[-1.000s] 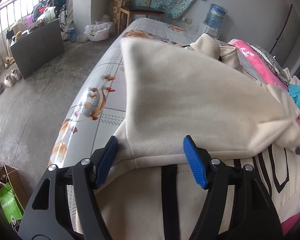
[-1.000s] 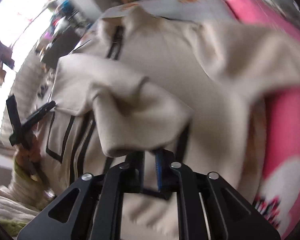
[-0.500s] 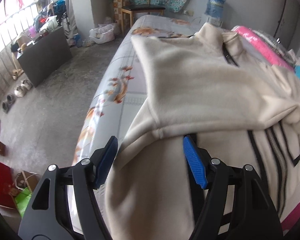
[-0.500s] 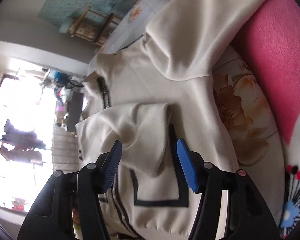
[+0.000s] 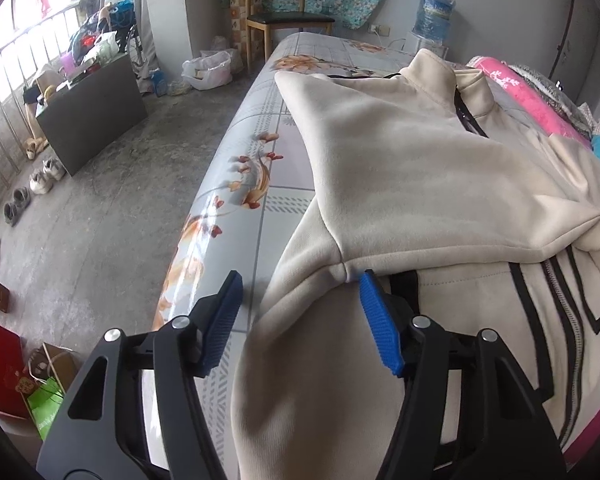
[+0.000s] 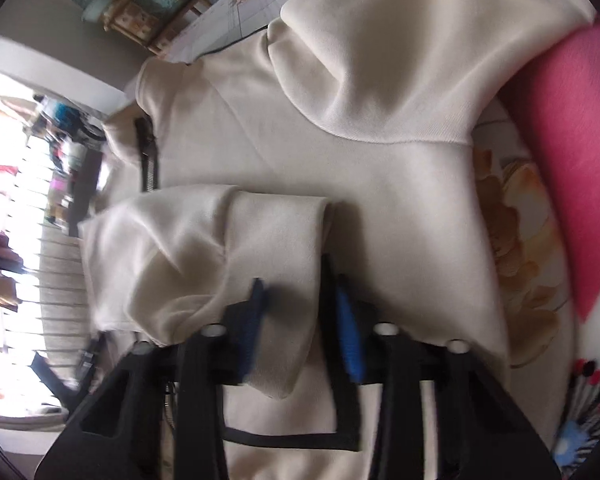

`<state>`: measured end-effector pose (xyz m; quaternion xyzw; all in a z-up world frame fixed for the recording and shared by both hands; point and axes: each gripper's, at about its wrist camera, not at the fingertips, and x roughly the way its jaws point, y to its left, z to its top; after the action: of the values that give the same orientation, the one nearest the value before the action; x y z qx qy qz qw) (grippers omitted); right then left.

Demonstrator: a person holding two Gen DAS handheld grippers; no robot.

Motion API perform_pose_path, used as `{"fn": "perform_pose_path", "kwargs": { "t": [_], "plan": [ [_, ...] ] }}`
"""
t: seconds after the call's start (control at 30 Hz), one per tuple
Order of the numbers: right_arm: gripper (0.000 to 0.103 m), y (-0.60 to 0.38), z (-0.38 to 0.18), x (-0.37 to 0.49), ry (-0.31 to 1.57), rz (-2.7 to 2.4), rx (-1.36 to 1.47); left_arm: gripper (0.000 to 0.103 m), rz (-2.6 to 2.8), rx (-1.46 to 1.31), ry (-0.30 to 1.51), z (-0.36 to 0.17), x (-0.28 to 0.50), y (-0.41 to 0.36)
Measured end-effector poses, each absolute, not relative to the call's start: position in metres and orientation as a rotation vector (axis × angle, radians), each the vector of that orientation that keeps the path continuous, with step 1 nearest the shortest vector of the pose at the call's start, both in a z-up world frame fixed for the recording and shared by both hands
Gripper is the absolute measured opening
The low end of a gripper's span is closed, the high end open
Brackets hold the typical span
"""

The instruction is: Fold large clothes

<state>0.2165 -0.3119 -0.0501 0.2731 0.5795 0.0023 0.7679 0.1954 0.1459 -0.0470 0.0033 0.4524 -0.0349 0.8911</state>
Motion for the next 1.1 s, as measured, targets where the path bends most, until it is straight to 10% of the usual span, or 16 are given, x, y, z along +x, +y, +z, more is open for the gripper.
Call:
{"fn": "perform_pose_path", "kwargs": {
  "t": [0.63,0.8,1.1],
  "plan": [
    [0.006,-0.336,0.004,0.223,1.100,-0.016,0.447,0.056,-0.155,0.089,0.930,-0.049,0.181,0.143],
    [0.052,-0.340,-0.020,0.219,1.133,0.034,0.553,0.056,-0.166,0.082,0.942,-0.048,0.180,0.142],
    [0.046,-0.319,-0.043,0.236,1.205,0.017,0.441,0.057,-0.138,0.101,0.935,-0.050,0.182,0.137]
  ]
}}
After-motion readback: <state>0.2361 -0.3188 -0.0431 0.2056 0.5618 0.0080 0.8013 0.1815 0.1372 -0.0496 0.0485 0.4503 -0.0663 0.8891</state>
